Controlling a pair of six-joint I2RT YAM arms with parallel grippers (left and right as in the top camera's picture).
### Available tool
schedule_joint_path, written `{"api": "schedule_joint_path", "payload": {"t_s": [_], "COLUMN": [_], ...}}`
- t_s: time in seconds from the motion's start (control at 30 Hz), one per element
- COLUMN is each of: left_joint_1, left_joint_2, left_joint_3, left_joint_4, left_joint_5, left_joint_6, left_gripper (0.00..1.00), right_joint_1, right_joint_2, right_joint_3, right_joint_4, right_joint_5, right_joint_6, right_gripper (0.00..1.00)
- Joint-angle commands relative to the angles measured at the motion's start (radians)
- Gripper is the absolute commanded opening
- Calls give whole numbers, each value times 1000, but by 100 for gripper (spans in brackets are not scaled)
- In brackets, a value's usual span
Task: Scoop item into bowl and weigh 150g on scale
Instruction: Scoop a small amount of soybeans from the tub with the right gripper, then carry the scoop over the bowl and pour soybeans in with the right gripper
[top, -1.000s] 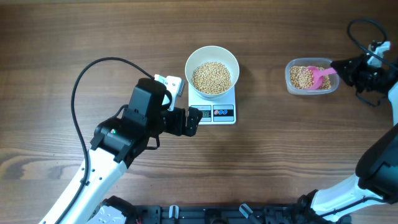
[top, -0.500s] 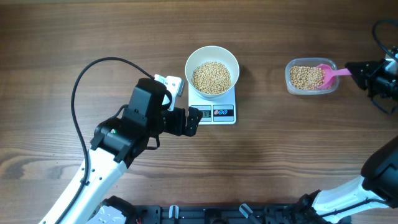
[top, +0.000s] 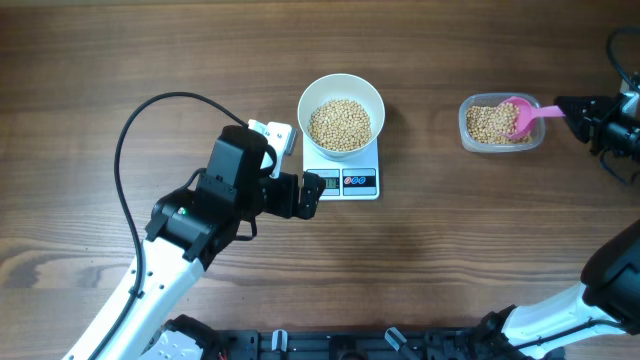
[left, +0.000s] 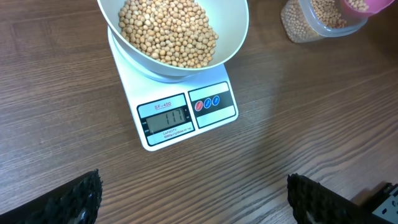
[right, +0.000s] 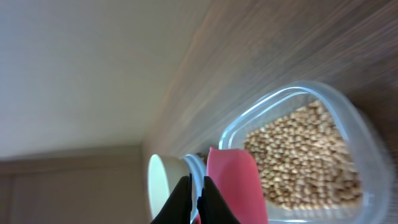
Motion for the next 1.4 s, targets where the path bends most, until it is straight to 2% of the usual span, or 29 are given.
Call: {"api": "schedule_joint_path", "payload": {"t_s": [0.0, 0.2, 0.4, 0.77, 1.03, 1.37], "left_joint_1": [-5, -5, -5, -5, -5, -5], "left_joint_2": [5, 5, 5, 5, 5, 5], "left_joint_3": [0, 0, 0, 0, 0, 0], "left_joint_4": [3, 3, 3, 3, 3, 3], "left_joint_5": [-2, -2, -2, -2, -2, -2], "left_joint_6": [5, 5, 5, 5, 5, 5], "left_gripper": [100, 100, 100, 100, 100, 100], "right_joint_1": [-3, -2, 13, 150, 250, 426], "right_joint_2": [24, 24, 24, 24, 24, 24], "right_joint_3": [-1, -1, -1, -1, -1, -1], "right_joint_4": [-1, -1, -2, 71, 308, 735], "right_joint_5": [-105, -144, -216, -255, -286, -270], "right_joint_6": [39, 102, 105, 259, 535, 883], "right_gripper": [4, 4, 4, 4, 4, 4]}}
